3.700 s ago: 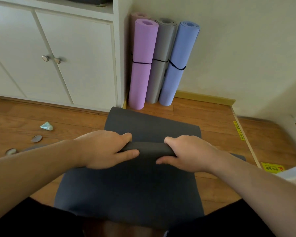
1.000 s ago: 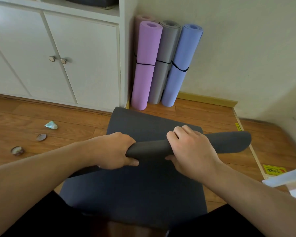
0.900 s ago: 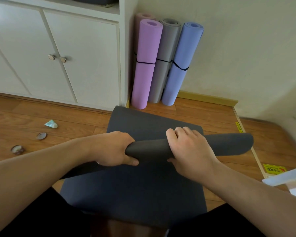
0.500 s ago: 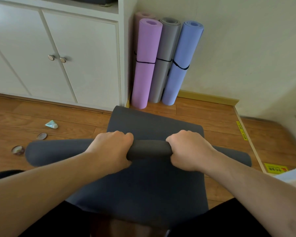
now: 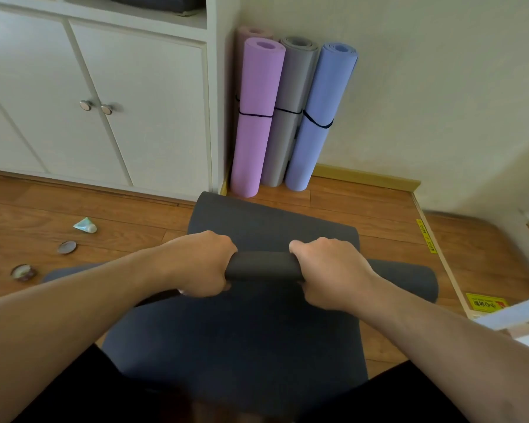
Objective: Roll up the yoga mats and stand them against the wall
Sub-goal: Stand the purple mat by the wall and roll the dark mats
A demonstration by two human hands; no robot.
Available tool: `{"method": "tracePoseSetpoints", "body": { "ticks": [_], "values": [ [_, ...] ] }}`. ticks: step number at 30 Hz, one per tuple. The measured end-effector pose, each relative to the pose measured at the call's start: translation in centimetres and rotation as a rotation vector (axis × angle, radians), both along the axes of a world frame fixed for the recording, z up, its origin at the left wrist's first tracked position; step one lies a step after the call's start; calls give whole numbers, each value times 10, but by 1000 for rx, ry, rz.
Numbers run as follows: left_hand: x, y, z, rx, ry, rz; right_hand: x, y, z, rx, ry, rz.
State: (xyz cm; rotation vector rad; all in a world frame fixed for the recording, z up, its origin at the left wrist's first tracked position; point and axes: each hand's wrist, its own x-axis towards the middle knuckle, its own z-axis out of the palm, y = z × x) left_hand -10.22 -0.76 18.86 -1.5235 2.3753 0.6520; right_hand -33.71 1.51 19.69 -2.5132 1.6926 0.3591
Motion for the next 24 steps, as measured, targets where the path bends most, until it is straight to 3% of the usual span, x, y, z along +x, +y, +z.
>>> {"method": "tracePoseSetpoints", "body": {
  "ticks": [8,13,17,20,24],
  "values": [
    [-8,18,-14,-535,-66,-87,-2,-11,10,250,-199,-243],
    [-10,10,-6,-291,-78,-65,-5,-10,9,289,-145,-178],
    [-9,0,0,-86,-33,-50,-4,4,4,67,10,-17],
    [-5,-6,6,85,-4,-20,1,9,-3,-46,10,57],
    [-4,-4,7,273,9,-33,4,3,-2,133,-55,13]
  ]
}}
